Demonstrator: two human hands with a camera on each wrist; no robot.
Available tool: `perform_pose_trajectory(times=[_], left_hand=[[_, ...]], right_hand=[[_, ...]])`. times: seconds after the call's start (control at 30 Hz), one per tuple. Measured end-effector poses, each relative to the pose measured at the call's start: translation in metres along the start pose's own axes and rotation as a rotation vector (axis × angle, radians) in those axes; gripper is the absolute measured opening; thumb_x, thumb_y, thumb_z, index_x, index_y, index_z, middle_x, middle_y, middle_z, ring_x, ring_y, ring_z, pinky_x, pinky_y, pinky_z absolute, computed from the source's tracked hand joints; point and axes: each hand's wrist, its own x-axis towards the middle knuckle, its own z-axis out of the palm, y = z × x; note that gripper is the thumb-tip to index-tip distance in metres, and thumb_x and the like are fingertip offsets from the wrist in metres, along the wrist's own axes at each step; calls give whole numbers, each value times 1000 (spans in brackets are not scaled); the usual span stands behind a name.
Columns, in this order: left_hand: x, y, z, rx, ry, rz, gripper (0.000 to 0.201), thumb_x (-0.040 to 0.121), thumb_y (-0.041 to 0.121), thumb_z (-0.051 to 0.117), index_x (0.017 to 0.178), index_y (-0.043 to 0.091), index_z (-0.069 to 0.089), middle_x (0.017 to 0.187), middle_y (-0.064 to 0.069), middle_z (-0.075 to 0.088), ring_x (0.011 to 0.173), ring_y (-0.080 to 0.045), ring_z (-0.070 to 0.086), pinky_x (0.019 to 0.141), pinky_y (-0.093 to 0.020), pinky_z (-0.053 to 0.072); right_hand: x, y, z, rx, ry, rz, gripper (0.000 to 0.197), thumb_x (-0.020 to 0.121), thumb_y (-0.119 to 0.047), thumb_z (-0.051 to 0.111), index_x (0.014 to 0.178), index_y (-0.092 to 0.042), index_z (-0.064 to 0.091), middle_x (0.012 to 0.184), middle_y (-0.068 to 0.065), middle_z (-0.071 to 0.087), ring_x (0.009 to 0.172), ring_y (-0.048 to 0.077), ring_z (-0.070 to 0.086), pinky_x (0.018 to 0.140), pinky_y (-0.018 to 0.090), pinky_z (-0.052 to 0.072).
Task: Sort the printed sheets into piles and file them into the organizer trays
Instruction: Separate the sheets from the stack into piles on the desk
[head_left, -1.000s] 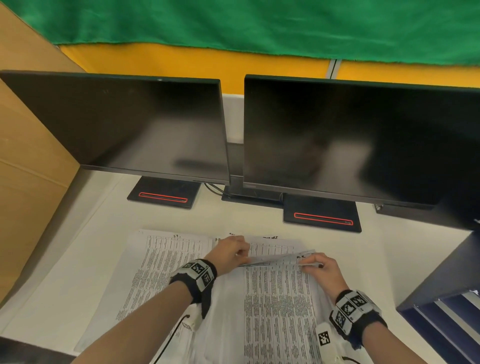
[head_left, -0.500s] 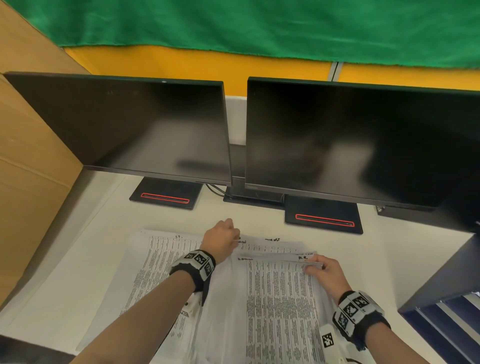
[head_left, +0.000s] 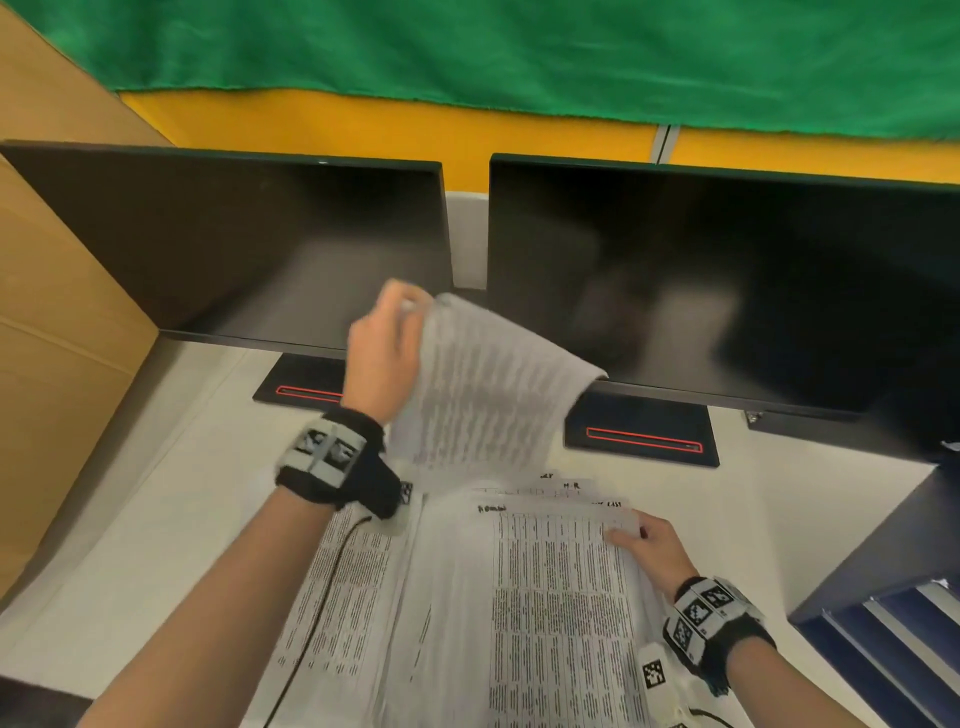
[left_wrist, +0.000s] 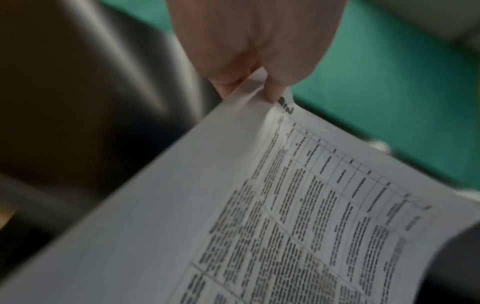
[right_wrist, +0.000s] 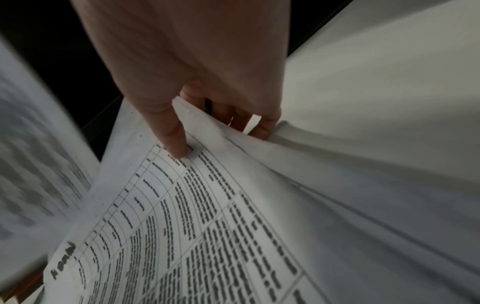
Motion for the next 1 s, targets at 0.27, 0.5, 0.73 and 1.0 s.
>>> perform_pose_trajectory(times=[0.27,0.5,0.73,1.0], left_hand=[[31,-31,-45,-98,183,-146,7,91,12,49,91,18,51,84,11,53,76,3,49,73,-17,39],[-99,-57,53,-182,-324,-302,8,97,13,46,93,13,53,71,4,56,57,-3,49,56,-17,41],[-177,-73,107,-104,-420,-524,8,98,14,41,101,15,48,66,-10,58,41,-6,30,40,-16,28],[-159,-75,105,81,-437,-416,20,98,19,40,98,9,58,98,-4,52,89,-18,50,82,-29,43]], right_hand=[[1,-3,1,39,-24,44,21,90,-14,59,110,-10,66,105,11,72,97,25,68,95,45,51],[1,-8,1,96,-39,125,23,92,-20,57,106,-5,68,93,13,75,84,29,72,77,39,57],[-12,-19,0,346,-91,224,52,93,-51,43,94,-9,74,91,11,76,80,21,74,70,31,49],[-10,-8,-3,331,-92,133,26,83,-4,65,108,2,68,102,21,73,91,32,72,83,42,55]])
